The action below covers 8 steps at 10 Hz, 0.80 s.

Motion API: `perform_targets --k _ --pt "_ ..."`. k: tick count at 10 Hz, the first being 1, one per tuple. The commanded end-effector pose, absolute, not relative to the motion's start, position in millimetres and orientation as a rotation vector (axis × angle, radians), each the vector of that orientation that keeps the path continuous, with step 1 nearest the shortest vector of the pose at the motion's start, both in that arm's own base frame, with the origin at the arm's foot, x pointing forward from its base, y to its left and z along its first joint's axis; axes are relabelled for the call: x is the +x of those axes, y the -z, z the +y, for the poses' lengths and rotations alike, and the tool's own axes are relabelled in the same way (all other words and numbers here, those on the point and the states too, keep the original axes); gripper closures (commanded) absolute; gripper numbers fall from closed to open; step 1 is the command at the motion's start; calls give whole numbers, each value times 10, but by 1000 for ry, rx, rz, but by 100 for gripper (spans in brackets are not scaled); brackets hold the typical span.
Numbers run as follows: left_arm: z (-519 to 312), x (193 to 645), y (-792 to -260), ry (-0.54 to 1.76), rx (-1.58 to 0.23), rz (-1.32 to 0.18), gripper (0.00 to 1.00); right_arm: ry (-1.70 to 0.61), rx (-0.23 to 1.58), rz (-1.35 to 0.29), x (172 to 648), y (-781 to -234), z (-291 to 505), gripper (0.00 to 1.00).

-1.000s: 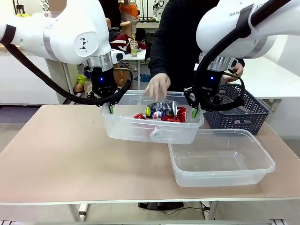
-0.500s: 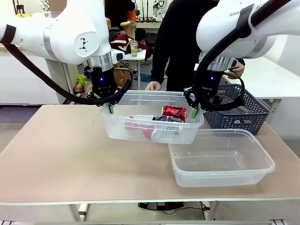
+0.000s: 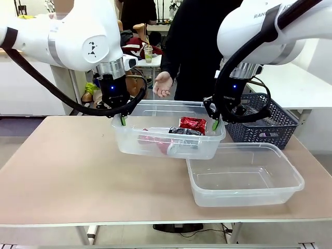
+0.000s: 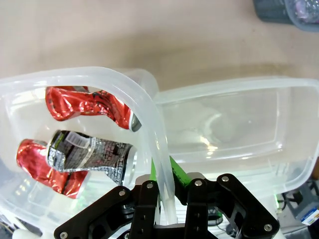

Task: Sort the waste into each basket.
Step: Offer the picked Organizing box to the human.

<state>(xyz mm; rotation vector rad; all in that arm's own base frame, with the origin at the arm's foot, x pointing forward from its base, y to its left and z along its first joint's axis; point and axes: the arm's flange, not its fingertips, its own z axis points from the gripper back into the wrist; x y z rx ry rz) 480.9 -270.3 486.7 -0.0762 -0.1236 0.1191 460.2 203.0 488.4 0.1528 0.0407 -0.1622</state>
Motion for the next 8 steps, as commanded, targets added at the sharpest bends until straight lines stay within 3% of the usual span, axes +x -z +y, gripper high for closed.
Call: perform_targets --k 1,5,8 --pt "-2759 5013 -4953 -125 -60 -149 94 162 153 41 4602 -4884 2030 95" --pt "-2860 6072 -5175 -53 -76 -123 94 36 159 103 5846 -5256 2309 95" --pt "-2779 6288 -5012 -50 -136 -85 94 -1 219 158 6147 -5131 2300 95"
